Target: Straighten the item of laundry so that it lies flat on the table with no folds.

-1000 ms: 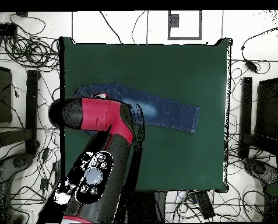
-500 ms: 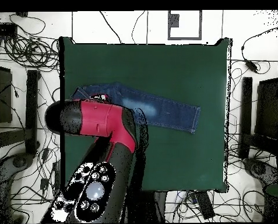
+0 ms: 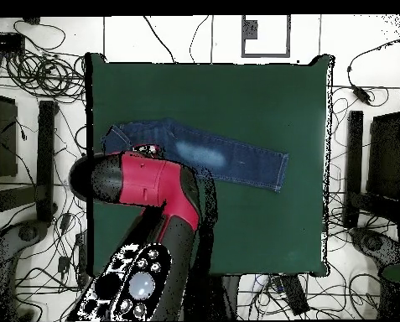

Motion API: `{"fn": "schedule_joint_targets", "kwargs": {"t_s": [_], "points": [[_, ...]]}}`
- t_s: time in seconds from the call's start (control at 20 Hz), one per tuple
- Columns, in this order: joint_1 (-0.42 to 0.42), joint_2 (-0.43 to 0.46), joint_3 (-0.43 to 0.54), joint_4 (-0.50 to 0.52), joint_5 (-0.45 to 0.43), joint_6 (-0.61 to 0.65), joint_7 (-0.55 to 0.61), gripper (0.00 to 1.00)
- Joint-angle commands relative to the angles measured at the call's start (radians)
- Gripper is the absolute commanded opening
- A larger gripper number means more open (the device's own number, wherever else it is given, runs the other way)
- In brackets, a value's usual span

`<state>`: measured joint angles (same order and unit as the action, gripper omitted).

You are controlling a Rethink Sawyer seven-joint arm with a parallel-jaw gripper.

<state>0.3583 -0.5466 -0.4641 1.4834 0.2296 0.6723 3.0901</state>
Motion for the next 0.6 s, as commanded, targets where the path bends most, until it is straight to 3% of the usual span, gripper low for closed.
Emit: {"fn": "schedule_joint_targets", "kwargs": {"t_s": [0.05,0.6], "points": [[0.013,0.066,0.137,0.124,0.018,-0.016,0.076,1.0],[-0.007,0.069,0.198,0.165,0.073,-0.058,0.097,1.0]]}}
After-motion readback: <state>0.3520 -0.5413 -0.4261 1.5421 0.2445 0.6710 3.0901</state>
